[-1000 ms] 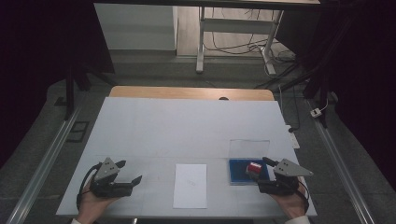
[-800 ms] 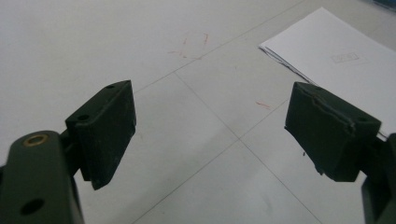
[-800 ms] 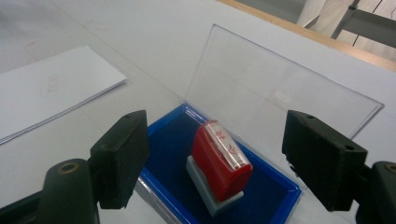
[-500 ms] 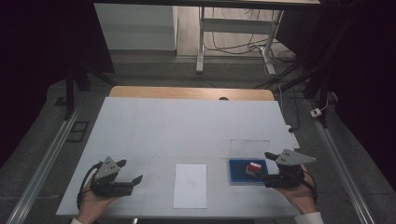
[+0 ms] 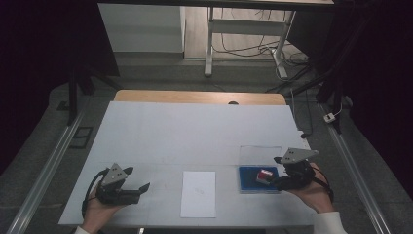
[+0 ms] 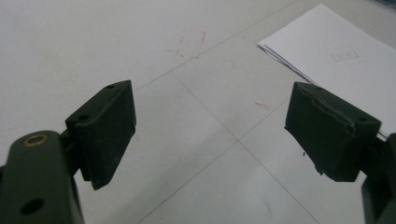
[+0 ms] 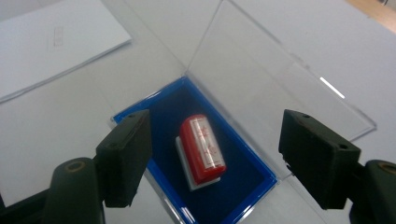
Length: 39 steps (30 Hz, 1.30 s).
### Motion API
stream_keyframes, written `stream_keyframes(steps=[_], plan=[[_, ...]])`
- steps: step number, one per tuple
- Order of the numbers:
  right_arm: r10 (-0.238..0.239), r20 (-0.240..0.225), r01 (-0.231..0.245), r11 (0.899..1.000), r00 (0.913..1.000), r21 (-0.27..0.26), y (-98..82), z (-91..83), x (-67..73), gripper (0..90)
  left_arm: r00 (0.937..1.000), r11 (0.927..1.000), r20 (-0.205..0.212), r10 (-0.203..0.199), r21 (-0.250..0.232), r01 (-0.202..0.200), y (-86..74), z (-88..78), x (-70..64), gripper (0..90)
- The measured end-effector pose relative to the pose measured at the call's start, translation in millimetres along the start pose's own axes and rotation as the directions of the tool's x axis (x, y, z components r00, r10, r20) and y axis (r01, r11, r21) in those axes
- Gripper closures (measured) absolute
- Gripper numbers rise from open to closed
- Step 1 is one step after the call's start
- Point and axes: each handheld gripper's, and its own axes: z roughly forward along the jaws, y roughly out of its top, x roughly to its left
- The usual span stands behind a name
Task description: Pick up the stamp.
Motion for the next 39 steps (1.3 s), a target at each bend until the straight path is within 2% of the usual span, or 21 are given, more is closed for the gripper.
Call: stream_keyframes(steps=[4,9,12,22,28,33,39], plan=[[-0.027,-0.015,0.028,0.999,0.9995,0.04,-2.1,9.6,2.3,31.2,1.0,1.0,-0.003,0.004,0.006,-0.004,-0.5,1.0,-0.4,16.5],[-0.042,-0.026,0.043,0.997,0.9988,0.058,-4.6,16.6,1.8,36.6,1.0,1.0,-0.003,0.005,0.008,-0.005,-0.3,2.0,0.3,16.5],[-0.066,-0.026,0.067,0.995,0.9975,0.07,-5.2,21.8,2.2,40.2,1.0,0.9999,-0.003,0.004,0.011,-0.004,-0.9,2.4,0.3,16.5],[-0.098,-0.032,0.1,0.992,0.9947,0.076,-7.1,29.0,3.2,54.7,1.0,0.9999,-0.004,0.004,0.014,-0.004,-2.9,1.0,2.3,16.6],[-0.113,-0.043,0.117,0.988,0.9927,0.099,-9.8,32.4,2.2,62.1,1.0,0.9999,-0.006,0.003,0.016,-0.003,-3.1,1.0,2.7,16.6],[-0.129,-0.033,0.132,0.987,0.991,0.09,-11.0,33.1,1.9,64.6,1.0,0.9999,-0.006,0.001,0.017,-0.001,-3.9,1.6,2.6,16.6],[-0.132,-0.045,0.135,0.987,0.9903,0.09,-12.2,31.8,1.2,67.1,1.0,0.9998,-0.005,0.003,0.02,-0.002,-4.5,1.8,3.0,16.6]])
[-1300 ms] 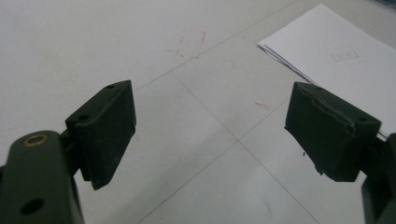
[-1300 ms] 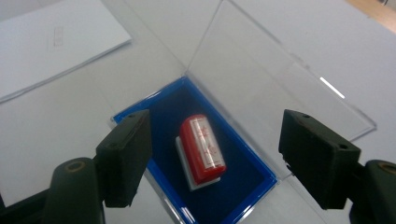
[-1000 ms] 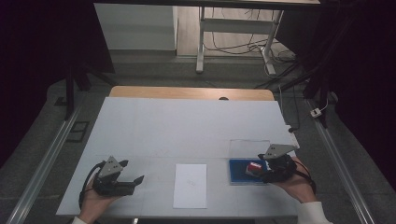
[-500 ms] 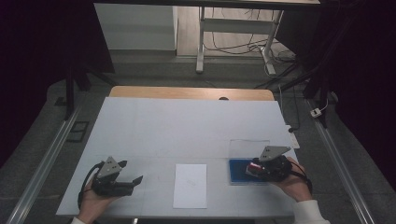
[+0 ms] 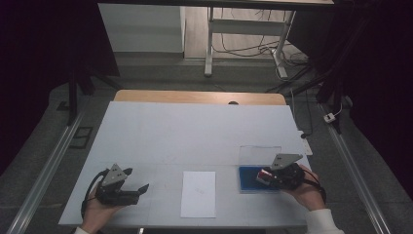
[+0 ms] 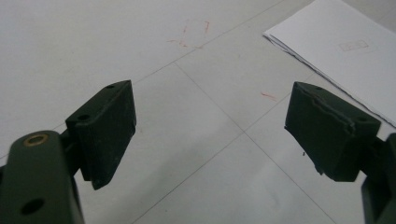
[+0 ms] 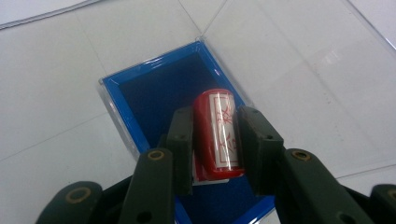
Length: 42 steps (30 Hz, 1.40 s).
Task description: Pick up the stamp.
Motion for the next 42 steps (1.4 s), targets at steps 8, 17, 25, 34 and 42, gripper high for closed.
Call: stream_keyframes(steps=[8,17,25,34,42], plan=[[-0.011,-0.007,0.011,1.0,0.9999,0.004,0.4,-0.4,1.0,68.3,0.9999,1.0,0.006,-0.009,-0.004,0.009,-0.5,-0.6,0.7,16.5],[-0.032,-0.012,0.033,0.999,0.9994,0.029,3.4,-1.4,2.5,69.8,1.0,1.0,0.002,-0.008,0.001,0.008,-1.2,0.5,0.7,16.5],[-0.008,0.003,0.008,1.0,1.0,0.002,2.5,-6.0,1.4,70.1,0.9999,0.9999,-0.006,-0.011,-0.002,0.011,-1.7,-0.3,1.5,16.5],[0.061,0.015,-0.059,0.994,0.998,-0.089,2.5,-18.9,-0.3,70.1,0.9999,0.9999,-0.009,-0.014,-0.006,0.014,-1.8,-1.1,2.3,16.6],[0.117,0.04,-0.107,0.977,0.9924,-0.185,8.6,-32.4,-0.1,70.1,0.9998,0.9998,-0.012,-0.016,-0.014,0.015,-2.6,-2.7,3.5,16.7]])
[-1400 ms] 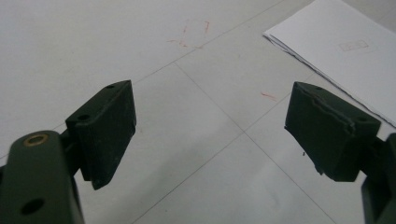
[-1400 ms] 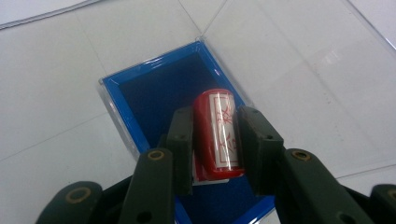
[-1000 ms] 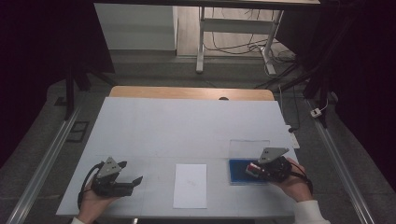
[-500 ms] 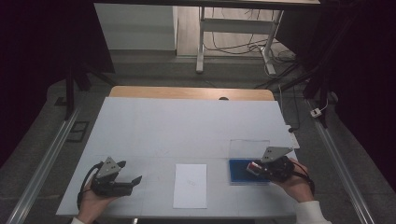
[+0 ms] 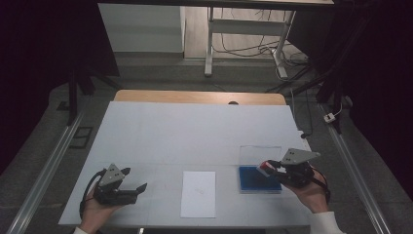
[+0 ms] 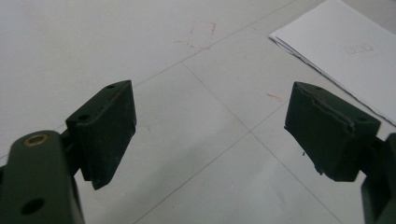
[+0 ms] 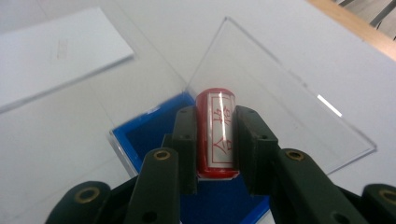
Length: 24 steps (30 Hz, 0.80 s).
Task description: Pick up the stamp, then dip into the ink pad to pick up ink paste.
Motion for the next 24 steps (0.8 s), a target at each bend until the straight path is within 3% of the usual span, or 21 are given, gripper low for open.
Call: stream_keyframes(steps=[8,16,24], plan=[[0.02,-0.01,-0.02,1.0,0.9998,-0.005,6.0,-3.6,1.3,70.1,1.0,1.0,-0.004,-0.002,-0.001,0.002,-0.3,0.0,-0.3,16.8],[0.029,0.019,-0.031,0.998,0.9994,0.061,13.5,1.7,5.9,70.1,1.0,1.0,-0.004,0.0,0.001,0.0,-0.2,0.6,0.0,16.8],[0.011,0.017,-0.013,0.992,0.9998,0.124,16.1,12.6,9.6,70.1,1.0,1.0,-0.001,0.004,0.005,-0.004,-0.2,1.0,-0.9,16.8]])
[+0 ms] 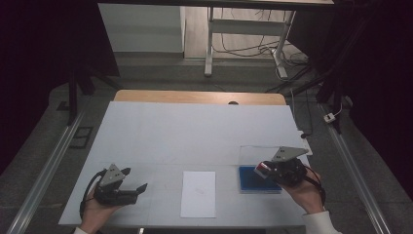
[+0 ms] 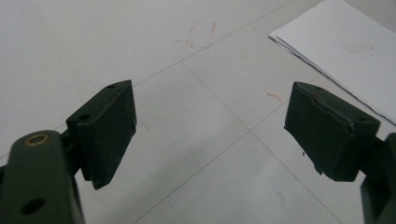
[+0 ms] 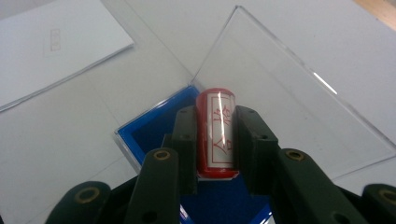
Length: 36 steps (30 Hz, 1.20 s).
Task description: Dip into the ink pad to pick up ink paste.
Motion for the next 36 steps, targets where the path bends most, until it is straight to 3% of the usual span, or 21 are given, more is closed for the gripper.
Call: stream_keyframes(steps=[6,17,36], plan=[[-0.012,0.003,0.012,0.998,0.9999,0.066,1.5,11.4,3.9,70.1,1.0,1.0,0.003,0.002,0.005,-0.002,-0.4,0.9,0.1,16.8],[-0.031,0.002,0.03,0.991,0.9995,0.132,1.5,26.8,8.2,70.2,1.0,1.0,0.008,0.004,0.008,-0.004,-0.3,1.0,-0.8,16.8],[0.004,-0.008,-0.003,0.987,1.0,0.159,-3.2,33.1,4.1,70.4,1.0,0.9999,0.005,0.005,0.009,-0.005,-0.6,0.0,0.4,16.8]])
